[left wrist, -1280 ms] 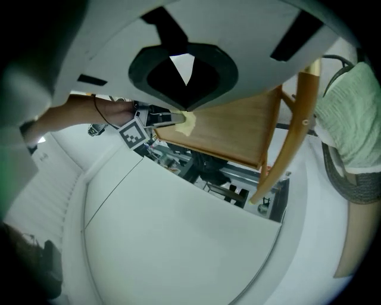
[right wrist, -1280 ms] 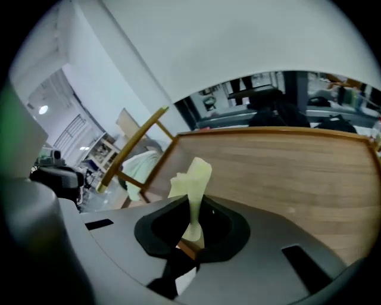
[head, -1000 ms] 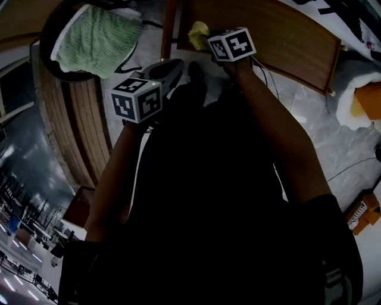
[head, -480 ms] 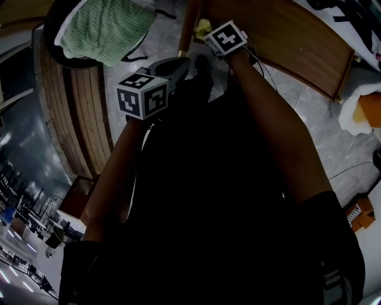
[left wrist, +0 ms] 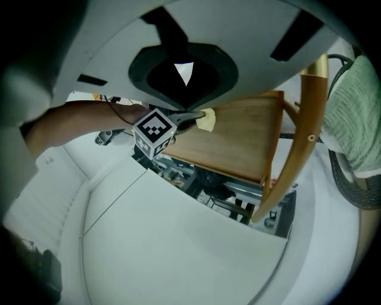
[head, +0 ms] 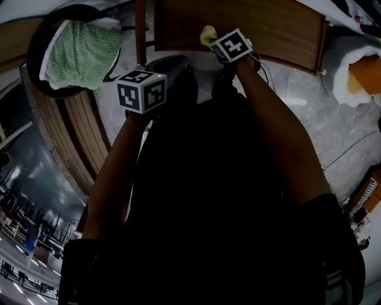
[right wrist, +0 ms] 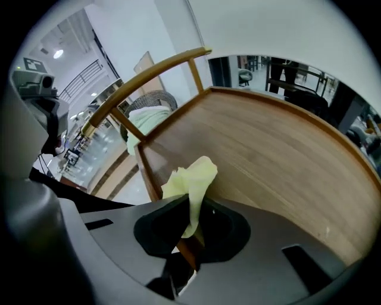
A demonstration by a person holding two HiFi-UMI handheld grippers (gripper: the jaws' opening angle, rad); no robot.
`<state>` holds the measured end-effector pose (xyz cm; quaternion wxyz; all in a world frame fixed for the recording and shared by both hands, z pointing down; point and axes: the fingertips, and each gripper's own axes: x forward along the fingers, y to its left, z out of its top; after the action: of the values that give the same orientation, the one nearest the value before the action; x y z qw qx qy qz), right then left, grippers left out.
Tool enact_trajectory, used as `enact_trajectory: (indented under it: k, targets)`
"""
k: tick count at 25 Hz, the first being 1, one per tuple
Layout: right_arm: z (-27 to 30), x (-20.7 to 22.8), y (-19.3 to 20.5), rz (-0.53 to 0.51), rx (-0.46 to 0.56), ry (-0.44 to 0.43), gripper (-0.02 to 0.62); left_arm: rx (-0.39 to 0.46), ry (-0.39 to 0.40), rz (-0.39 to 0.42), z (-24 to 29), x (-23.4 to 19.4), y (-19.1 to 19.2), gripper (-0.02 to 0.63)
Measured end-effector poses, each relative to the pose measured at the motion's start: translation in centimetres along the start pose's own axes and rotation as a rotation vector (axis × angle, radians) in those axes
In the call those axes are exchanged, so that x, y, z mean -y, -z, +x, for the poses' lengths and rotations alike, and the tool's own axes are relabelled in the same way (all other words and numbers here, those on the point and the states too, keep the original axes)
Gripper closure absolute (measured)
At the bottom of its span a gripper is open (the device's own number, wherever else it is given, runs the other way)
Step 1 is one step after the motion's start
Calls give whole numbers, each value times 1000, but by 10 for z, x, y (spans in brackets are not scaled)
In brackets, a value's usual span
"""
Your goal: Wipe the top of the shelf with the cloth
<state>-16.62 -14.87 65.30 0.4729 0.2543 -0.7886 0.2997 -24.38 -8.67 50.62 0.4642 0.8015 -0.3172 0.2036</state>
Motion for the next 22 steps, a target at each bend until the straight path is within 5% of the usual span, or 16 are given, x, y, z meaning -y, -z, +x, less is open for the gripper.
enact_trajectory:
  k: [22]
  targets:
    - [-148,193,187,349,78,247,546,-121,118,106,132,126,8,595]
